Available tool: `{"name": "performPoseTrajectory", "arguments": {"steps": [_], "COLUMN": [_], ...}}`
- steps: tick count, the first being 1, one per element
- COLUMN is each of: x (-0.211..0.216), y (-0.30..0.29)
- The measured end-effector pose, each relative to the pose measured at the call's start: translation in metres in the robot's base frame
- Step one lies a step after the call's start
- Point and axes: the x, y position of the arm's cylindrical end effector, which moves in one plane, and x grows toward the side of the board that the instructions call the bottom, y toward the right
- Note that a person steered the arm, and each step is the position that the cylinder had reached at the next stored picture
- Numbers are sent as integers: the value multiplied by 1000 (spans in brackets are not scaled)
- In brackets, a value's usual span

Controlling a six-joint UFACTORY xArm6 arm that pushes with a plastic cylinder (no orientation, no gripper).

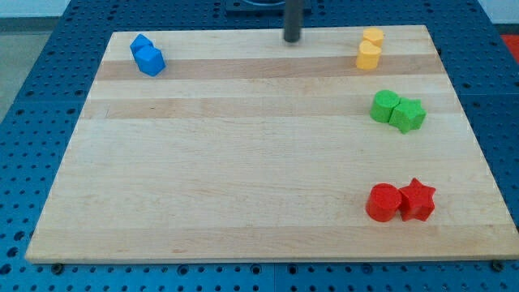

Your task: Keep blue triangle in between green blocks and blue cube

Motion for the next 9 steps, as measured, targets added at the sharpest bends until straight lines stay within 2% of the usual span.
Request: {"name": "performPoseTrajectory", "arguments": {"steps": [4,5,6,7,9], "x": [-9,-9,-5,37,35], "y": [-209,-247,-252,-263,-263]}}
